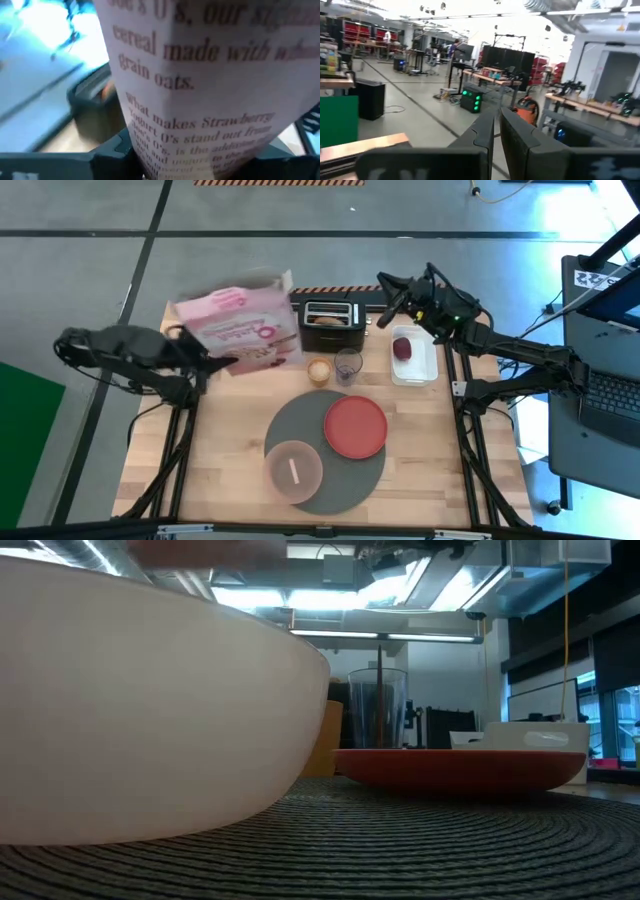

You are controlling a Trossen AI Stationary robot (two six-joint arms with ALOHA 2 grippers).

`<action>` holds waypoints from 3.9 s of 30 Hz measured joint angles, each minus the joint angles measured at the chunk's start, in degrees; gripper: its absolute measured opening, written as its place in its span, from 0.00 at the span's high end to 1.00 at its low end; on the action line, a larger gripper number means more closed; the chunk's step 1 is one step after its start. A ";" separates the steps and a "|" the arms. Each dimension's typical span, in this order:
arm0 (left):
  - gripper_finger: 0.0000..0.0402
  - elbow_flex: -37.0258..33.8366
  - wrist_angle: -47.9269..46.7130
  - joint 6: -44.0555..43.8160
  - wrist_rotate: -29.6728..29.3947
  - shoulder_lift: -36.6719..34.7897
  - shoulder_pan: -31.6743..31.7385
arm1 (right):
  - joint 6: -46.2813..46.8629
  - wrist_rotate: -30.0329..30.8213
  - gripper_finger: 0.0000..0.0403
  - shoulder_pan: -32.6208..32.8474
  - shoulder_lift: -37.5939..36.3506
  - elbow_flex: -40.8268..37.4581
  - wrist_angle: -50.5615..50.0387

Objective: Arrange a breakfast setting
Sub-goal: Pour the cereal from the cereal box into the light pink bowl

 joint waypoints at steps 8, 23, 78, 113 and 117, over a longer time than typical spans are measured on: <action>0.58 17.82 -4.56 14.79 9.68 5.04 2.82 | -2.83 0.44 0.91 0.00 0.00 0.00 0.65; 0.59 34.18 -27.90 30.26 29.40 21.38 11.38 | -7.21 0.44 0.91 0.00 -0.02 0.00 8.30; 0.61 28.35 -47.59 51.78 2.83 39.16 -3.11 | -13.34 -5.19 0.91 0.00 -1.72 0.00 4.31; 0.61 28.33 -47.71 56.41 -17.88 45.11 -12.94 | -13.25 -6.29 0.91 0.00 -1.72 0.00 2.94; 0.61 28.33 -47.55 56.39 -19.31 46.45 -13.36 | -13.21 -7.35 0.91 0.02 -1.72 0.00 2.92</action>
